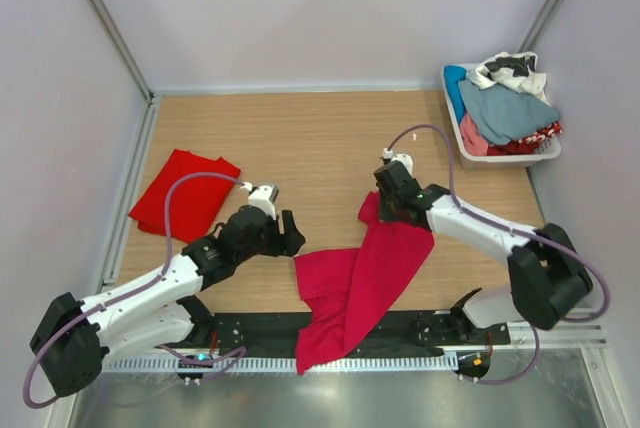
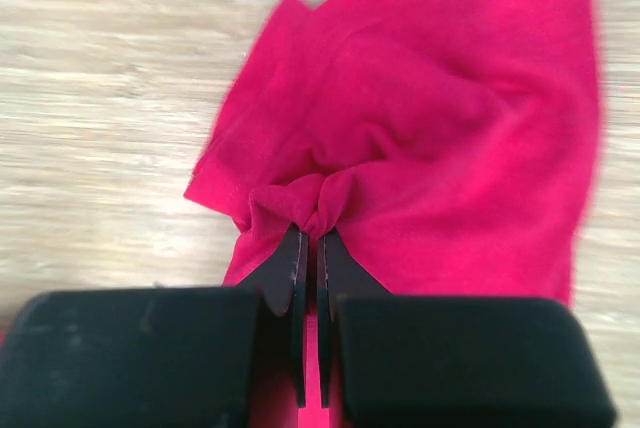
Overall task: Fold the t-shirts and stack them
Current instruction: Flatten the tshirt out
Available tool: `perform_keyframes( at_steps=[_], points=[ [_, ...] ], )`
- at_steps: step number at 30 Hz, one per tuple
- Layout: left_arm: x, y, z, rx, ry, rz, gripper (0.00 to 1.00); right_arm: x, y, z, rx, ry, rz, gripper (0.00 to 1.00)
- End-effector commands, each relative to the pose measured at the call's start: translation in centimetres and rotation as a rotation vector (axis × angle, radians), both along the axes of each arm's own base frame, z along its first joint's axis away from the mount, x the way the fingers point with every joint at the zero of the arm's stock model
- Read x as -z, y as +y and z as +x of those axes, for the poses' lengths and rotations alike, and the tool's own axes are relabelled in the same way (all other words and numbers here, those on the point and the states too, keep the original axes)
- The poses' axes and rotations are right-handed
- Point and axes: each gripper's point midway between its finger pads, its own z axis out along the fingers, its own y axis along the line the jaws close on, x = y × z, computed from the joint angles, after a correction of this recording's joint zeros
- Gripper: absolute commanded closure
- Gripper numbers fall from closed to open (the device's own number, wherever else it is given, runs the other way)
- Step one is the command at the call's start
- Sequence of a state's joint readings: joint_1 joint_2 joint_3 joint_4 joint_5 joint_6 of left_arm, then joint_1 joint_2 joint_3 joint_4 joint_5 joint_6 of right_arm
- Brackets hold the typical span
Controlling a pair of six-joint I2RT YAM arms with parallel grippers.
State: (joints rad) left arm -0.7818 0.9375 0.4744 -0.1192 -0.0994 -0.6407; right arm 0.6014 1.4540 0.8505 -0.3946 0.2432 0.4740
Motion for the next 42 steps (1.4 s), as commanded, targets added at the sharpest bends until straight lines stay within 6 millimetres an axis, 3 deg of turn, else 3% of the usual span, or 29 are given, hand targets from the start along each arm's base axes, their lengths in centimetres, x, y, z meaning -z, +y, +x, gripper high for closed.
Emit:
perform_keyframes(
  at_steps=[1,3,11,15,27,40,42],
  points=[
    [-0.7,0.0,-1.3,-0.034,0.054,0.010,0.32,-4.5,-1.1,0.9,0.070,-0.172,0.046,0.99],
    [0.0,0.0,-2.9,-0.044,0.133,0.019,0.36,-5.4,-1.6,0.3,0.077,-0.191,0.059,0.99],
    [1.7,-1.6,-9.1,-0.005,0.332,0.023,0.42,-4.7,-3.0,-1.9,0.090,-0.174,0.060,0.99],
    [2.3,-2.4,-11.0,0.001,0.397,0.019,0.48,-4.5,-3.2,-2.1,0.095,-0.175,0.065,0.99],
    [4.5,-3.7,-11.3,-0.019,0.439,0.072,0.65,-4.5,-3.0,-2.5,0.091,-0.177,0.092,0.99],
    [6.9,-5.5,-11.1,-0.011,0.480,0.106,0.64,-5.2,-3.1,-2.8,0.091,-0.188,0.111,0.99],
    [7.0,-5.3,-11.0,-0.016,0.474,0.124,0.72,-5.3,-3.0,-2.8,0.088,-0.189,0.112,0.99]
  ],
)
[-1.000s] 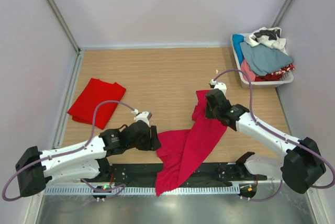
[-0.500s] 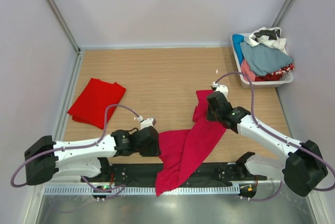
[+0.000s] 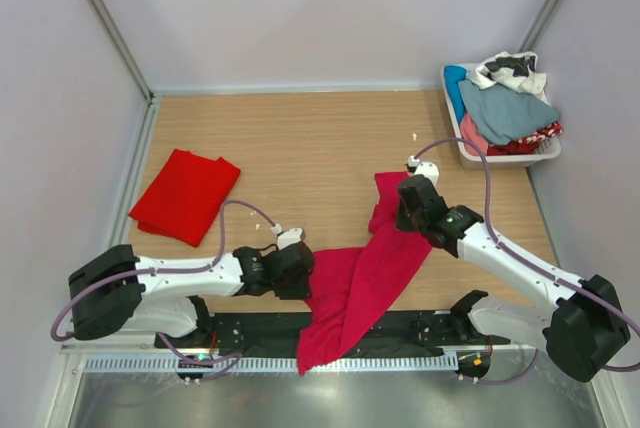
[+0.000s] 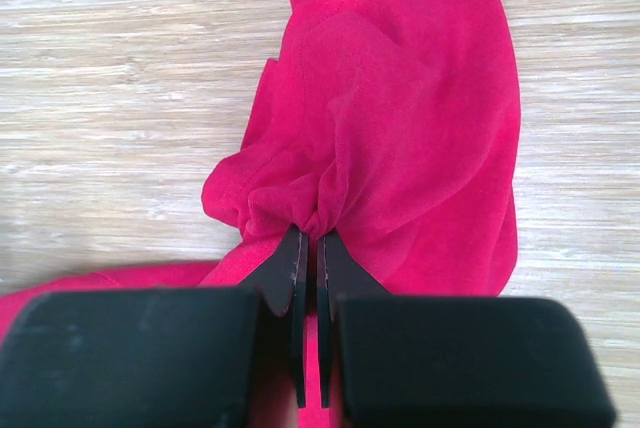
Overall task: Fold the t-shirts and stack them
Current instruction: Flatten the tshirt out
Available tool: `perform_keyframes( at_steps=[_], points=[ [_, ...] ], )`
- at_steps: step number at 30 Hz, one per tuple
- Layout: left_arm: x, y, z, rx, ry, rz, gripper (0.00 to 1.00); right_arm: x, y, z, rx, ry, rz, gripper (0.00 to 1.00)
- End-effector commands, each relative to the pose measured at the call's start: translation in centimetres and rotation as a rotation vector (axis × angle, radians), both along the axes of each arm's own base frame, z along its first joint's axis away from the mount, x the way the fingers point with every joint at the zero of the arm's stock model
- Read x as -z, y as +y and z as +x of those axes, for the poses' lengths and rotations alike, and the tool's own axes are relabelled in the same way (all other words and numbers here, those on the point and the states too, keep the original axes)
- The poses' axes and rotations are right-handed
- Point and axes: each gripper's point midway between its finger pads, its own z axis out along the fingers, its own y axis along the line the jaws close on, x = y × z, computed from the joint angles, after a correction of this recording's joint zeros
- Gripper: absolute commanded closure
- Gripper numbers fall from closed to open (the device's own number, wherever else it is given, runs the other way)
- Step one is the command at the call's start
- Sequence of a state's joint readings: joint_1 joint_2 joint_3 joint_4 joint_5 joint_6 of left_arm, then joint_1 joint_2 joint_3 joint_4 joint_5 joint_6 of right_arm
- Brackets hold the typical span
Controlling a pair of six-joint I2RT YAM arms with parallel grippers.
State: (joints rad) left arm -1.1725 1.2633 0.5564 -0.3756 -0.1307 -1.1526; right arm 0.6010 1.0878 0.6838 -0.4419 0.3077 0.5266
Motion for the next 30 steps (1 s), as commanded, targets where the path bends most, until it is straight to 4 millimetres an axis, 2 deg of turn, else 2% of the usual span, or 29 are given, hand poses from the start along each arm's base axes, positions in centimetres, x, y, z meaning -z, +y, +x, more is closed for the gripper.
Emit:
perform_keyframes(
  at_steps=[1,2,3,4,6,7,8,9,10,11,12,13,14,15,16,17,18,19,20,21,22,24,25,26,27,28,29,30],
  points=[
    [-1.5,-1.4,0.9,-0.011,-0.037,-0.040,0.78,-1.2,0.3,0.3,0.007,-0.040,0.036,0.99],
    [-1.7,-1.4,1.1,-0.015,-0.043,-0.037,0.95,-1.2,0.3,0.3,0.008,-0.041,0.035,0.99],
    [-2.1,-1.4,1.2,-0.018,-0.052,-0.036,1.00,-1.2,0.2,0.3,0.009,-0.041,0.034,0.99],
    [-2.2,-0.7,1.5,-0.025,-0.070,-0.003,1.00,-1.2,0.2,0.2,0.008,-0.042,0.036,0.99],
    [-4.3,-0.7,2.4,-0.023,-0.126,-0.003,1.00,-1.2,0.3,0.4,0.010,-0.045,0.034,0.99],
    [-4.6,0.5,2.7,-0.030,-0.135,0.043,1.00,-1.1,0.2,0.5,0.014,-0.046,0.031,0.99],
    [-6.3,0.3,3.7,-0.044,-0.168,0.029,1.00,-1.0,0.3,0.8,0.018,-0.047,0.023,0.99],
    [-6.8,0.7,4.3,-0.016,-0.181,0.045,1.00,-1.2,0.4,1.4,0.025,-0.061,0.023,0.99],
    [-7.3,1.8,6.1,-0.064,-0.172,0.052,1.00,-1.3,0.4,1.8,0.032,-0.072,0.016,0.99],
    [-8.4,1.4,6.7,-0.048,-0.143,0.002,1.00,-2.0,0.5,2.8,0.047,-0.095,0.019,0.99],
    [-9.2,1.7,7.9,-0.063,-0.142,-0.028,1.00,-1.6,0.7,3.9,0.051,-0.089,0.006,0.99],
    [-9.9,3.3,10.8,-0.128,-0.156,-0.047,1.00,-2.2,0.8,4.8,0.059,-0.094,0.016,0.99],
    [-12.1,3.4,12.7,-0.150,-0.192,-0.088,1.00,-4.6,1.6,6.6,0.064,-0.132,0.051,0.99],
    [-13.5,3.9,14.0,-0.167,-0.205,-0.102,1.00,-5.6,2.4,7.3,0.045,-0.142,0.073,0.99],
    [-13.9,6.2,15.5,-0.206,-0.196,-0.041,1.00,-8.3,3.5,8.7,0.034,-0.186,0.114,0.99],
    [-17.8,6.4,17.7,-0.229,-0.264,-0.063,1.00,-9.7,4.1,9.1,0.023,-0.208,0.144,0.99],
    [-19.3,7.8,18.9,-0.272,-0.299,-0.024,1.00,-11.2,4.6,9.3,0.016,-0.234,0.176,0.99],
    [-20.3,9.5,19.6,-0.310,-0.301,0.009,1.00,-13.6,4.9,9.2,0.015,-0.279,0.232,0.99],
    [-23.5,9.7,20.7,-0.331,-0.369,-0.025,1.00,-14.5,4.8,8.9,0.018,-0.304,0.257,0.99],
    [-24.6,10.2,20.9,-0.344,-0.393,-0.037,1.00,-15.5,4.6,8.5,0.024,-0.334,0.284,0.99],
    [-26.2,10.6,21.0,-0.356,-0.427,-0.057,1.00,-15.4,3.7,7.2,0.045,-0.350,0.308,0.99],
    [-26.3,10.7,20.5,-0.352,-0.424,-0.057,1.00,-14.1,2.6,5.3,0.070,-0.339,0.334,0.99],
    [-24.8,10.5,20.0,-0.334,-0.385,-0.055,1.00,-10.2,2.0,3.7,0.092,-0.262,0.336,0.98],
    [-24.3,10.6,19.4,-0.333,-0.373,-0.056,1.00,-9.9,1.5,2.1,0.094,-0.265,0.374,0.85],
    [-23.3,10.7,19.0,-0.336,-0.355,-0.050,1.00,-7.9,1.1,0.8,0.107,-0.218,0.379,0.73],
    [-21.1,10.9,18.5,-0.338,-0.325,-0.034,1.00,-3.7,0.5,-1.2,0.123,-0.135,0.375,0.62],
    [-21.1,11.1,18.0,-0.344,-0.341,-0.051,1.00,-3.4,0.7,-2.5,0.143,-0.123,0.464,0.40],
    [-20.5,11.1,17.8,-0.359,-0.336,-0.061,1.00,-2.4,0.5,-3.5,0.164,-0.102,0.500,0.32]
  ],
)
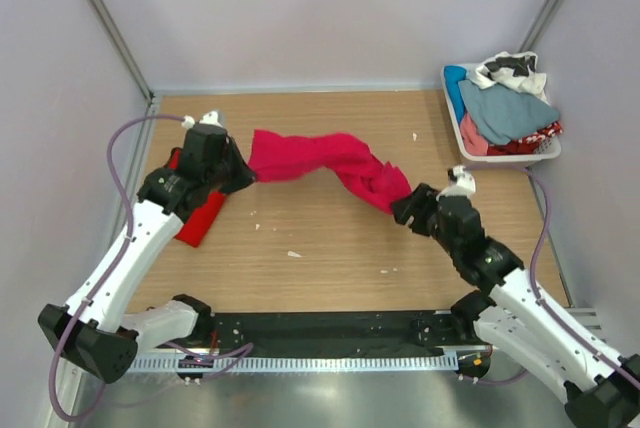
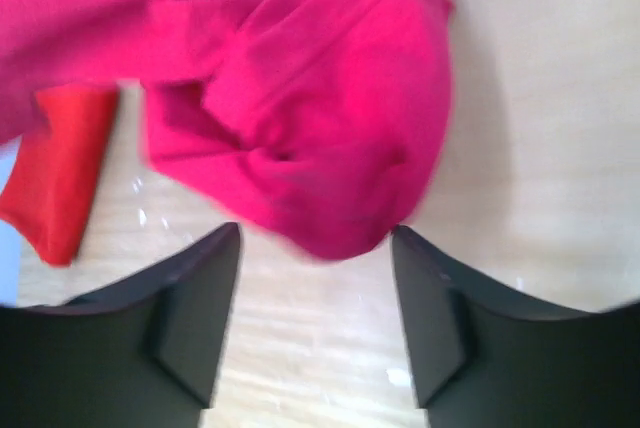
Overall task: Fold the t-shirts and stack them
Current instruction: Flatten the tshirt out
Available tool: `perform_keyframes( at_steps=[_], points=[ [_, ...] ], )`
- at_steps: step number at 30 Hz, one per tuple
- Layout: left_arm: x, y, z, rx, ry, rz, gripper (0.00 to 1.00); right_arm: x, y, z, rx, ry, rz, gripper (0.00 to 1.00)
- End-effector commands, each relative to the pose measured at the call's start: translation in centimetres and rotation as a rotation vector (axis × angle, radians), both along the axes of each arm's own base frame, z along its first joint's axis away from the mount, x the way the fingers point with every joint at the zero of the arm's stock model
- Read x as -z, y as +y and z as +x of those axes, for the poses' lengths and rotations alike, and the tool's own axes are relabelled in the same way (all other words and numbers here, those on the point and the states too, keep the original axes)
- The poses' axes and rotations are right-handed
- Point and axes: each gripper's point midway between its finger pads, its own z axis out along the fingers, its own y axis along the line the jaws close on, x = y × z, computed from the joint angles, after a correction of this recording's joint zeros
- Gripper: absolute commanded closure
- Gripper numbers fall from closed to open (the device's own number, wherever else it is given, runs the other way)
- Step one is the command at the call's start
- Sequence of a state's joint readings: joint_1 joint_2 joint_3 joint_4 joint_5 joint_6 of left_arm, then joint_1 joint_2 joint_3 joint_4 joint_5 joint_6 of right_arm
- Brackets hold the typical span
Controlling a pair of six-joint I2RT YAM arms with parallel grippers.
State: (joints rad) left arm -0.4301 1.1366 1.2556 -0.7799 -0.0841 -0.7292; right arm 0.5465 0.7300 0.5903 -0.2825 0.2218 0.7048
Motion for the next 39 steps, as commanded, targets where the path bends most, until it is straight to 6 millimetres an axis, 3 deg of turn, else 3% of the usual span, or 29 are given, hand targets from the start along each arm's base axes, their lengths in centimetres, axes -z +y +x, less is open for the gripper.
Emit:
perform_keyframes(
  at_steps=[1,2,4,7,8,12,16,19,21,22,23,25,27,28,30,31,35,39],
  points=[
    [5.0,0.6,-2.4,0.014,0.108,0.025,1.00,8.7,-0.5,-5.0,0.026,0.234,0.111,0.28],
    [5.2,0.6,-2.5,0.009,0.105,0.020,1.00,8.8,-0.7,-5.3,0.043,0.227,0.147,0.16],
    [5.6,0.6,-2.8,0.012,0.107,0.014,1.00,7.9,-1.6,-5.8,0.062,0.167,0.167,0.01],
    [6.1,0.3,-3.0,0.038,0.127,0.016,1.00,7.0,-3.0,-5.6,0.088,0.132,0.081,0.00],
    [6.3,0.2,-3.0,0.043,0.135,0.018,1.00,5.9,-2.9,-5.2,0.078,0.117,0.066,0.01],
    [6.4,0.4,-3.1,0.051,0.143,0.037,1.00,6.5,-1.5,-3.5,0.002,0.192,-0.074,0.15],
    [5.4,2.1,-3.1,0.002,0.113,0.097,0.99,7.0,0.0,-1.0,-0.081,0.219,-0.217,0.33],
    [5.1,3.0,-3.3,-0.013,0.116,0.142,0.99,5.1,0.7,1.5,-0.103,0.159,-0.286,0.36],
    [5.0,3.3,-3.4,-0.022,0.117,0.152,0.99,5.4,1.1,3.1,-0.103,0.175,-0.334,0.36],
    [5.0,3.3,-3.3,-0.024,0.114,0.154,1.00,3.7,1.9,4.4,-0.105,0.145,-0.330,0.46],
    [4.9,3.4,-3.4,-0.031,0.111,0.152,1.00,4.7,2.1,5.1,-0.121,0.175,-0.374,0.48],
    [4.8,3.8,-3.5,-0.054,0.110,0.158,1.00,3.2,3.2,7.0,-0.128,0.150,-0.385,0.49],
    [4.6,4.6,-3.6,-0.087,0.111,0.174,1.00,5.0,3.3,8.2,-0.133,0.205,-0.455,0.48],
    [4.2,4.8,-3.6,-0.096,0.105,0.177,1.00,4.4,3.6,9.1,-0.127,0.200,-0.471,0.47],
    [3.9,5.7,-3.7,-0.126,0.106,0.195,1.00,6.3,3.1,9.8,-0.108,0.259,-0.536,0.41],
    [3.4,6.0,-3.6,-0.138,0.096,0.193,1.00,6.1,3.3,10.5,-0.098,0.258,-0.542,0.37],
    [2.4,7.1,-3.7,-0.183,0.083,0.196,1.00,9.2,3.3,10.7,-0.105,0.335,-0.588,0.36],
    [1.5,7.5,-3.5,-0.194,0.069,0.190,1.00,12.6,3.0,9.9,-0.108,0.392,-0.606,0.28]
  ],
)
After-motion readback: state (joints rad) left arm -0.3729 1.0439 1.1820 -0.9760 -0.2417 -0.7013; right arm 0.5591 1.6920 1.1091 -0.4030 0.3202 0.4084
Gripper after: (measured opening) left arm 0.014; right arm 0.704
